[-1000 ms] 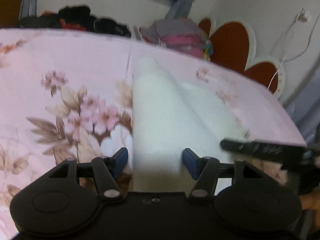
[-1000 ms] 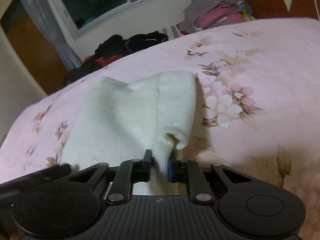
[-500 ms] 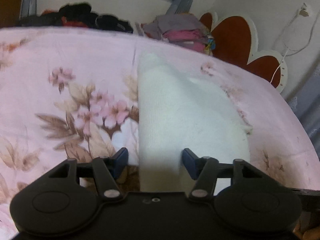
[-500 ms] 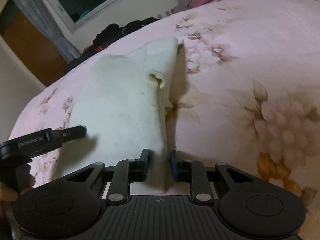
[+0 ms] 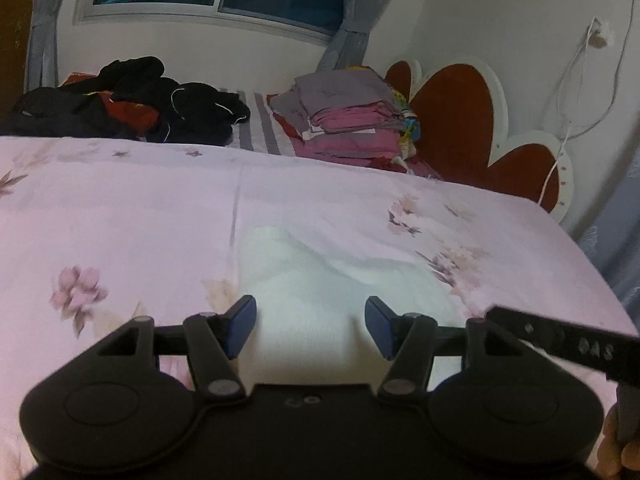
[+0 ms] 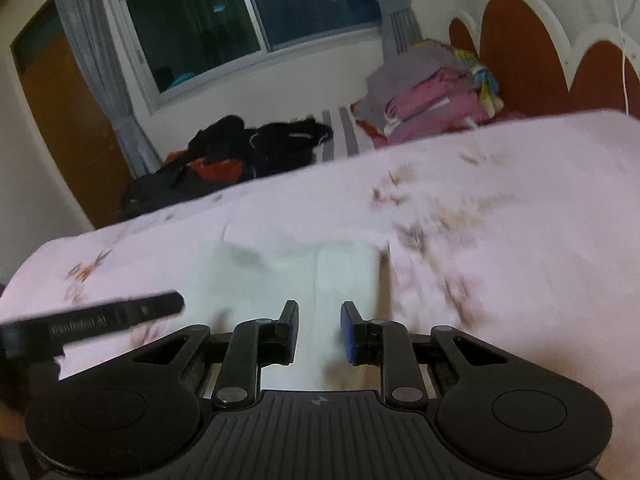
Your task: Fold small clothes
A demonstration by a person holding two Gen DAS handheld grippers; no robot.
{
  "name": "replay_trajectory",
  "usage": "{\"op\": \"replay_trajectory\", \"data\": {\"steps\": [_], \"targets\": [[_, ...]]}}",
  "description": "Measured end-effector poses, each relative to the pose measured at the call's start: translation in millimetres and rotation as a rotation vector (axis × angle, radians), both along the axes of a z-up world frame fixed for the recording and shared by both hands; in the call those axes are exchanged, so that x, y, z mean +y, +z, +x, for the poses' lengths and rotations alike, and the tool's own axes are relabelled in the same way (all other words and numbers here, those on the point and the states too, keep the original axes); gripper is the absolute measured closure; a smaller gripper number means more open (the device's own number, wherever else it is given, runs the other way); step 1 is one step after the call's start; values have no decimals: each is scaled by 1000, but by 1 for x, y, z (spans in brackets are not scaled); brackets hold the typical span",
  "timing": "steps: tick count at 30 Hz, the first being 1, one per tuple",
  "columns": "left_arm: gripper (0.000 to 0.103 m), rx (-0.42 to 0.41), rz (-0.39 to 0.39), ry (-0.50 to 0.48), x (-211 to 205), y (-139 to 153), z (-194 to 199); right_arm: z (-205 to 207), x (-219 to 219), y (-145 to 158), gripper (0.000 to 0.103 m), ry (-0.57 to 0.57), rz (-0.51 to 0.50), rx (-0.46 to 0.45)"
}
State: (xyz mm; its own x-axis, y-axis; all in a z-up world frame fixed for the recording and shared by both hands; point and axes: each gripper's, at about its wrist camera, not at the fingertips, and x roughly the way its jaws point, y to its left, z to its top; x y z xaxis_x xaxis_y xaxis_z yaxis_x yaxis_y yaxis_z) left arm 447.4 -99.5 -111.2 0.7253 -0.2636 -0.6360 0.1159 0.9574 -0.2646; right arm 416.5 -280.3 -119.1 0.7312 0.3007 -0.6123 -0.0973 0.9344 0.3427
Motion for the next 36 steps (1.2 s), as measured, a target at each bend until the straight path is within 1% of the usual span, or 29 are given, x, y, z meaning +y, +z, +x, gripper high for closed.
{"op": "replay_trajectory", "data": {"steps": [4, 7, 8, 10, 11, 12, 14, 16, 18, 19, 20, 21, 22, 23, 26, 28, 30, 32, 36], "targets": [[45, 48, 0, 62, 4, -20, 28, 39, 15, -13, 80, -38, -22, -1], [42, 92, -14, 77, 12, -40, 33, 64, 22, -31, 80, -39, -19, 24], [41, 96, -31, 76, 16, -46, 32, 69, 26, -38, 80, -27, -31, 33], [38, 86, -50, 72, 22, -50, 30, 76, 28, -58, 80, -21, -102, 67], [38, 89, -53, 67, 23, -50, 31, 77, 27, -69, 80, -17, -117, 71], [39, 97, -58, 66, 24, -48, 33, 74, 23, -72, 77, -18, -109, 55], [41, 84, -67, 76, 24, -41, 36, 77, 20, -66, 76, -16, -99, 67], [42, 59, -62, 94, 21, -37, 42, 81, 21, -58, 76, -22, -82, 31], [38, 96, -64, 120, 19, -48, 52, 90, 25, -54, 76, -24, -94, 11], [36, 122, -84, 132, 21, -55, 56, 95, 28, -58, 76, -22, -111, 23], [36, 123, -103, 139, 24, -59, 57, 102, 30, -68, 76, -18, -140, 55], [36, 113, -98, 137, 24, -59, 56, 107, 30, -75, 76, -9, -141, 71], [36, 109, -85, 132, 22, -58, 55, 108, 27, -79, 73, -15, -125, 60], [36, 105, -77, 127, 22, -57, 54, 109, 24, -79, 73, -20, -115, 63], [35, 114, -91, 134, 23, -56, 54, 111, 25, -78, 72, -15, -125, 66], [35, 111, -74, 138, 19, -51, 54, 110, 25, -76, 72, -9, -130, 72], [36, 97, -58, 131, 18, -45, 48, 104, 24, -67, 72, -10, -136, 64], [37, 88, -46, 118, 19, -40, 41, 90, 24, -57, 72, 6, -147, 34], [37, 101, -59, 100, 22, -33, 27, 55, 24, -48, 72, 33, -155, 12]]}}
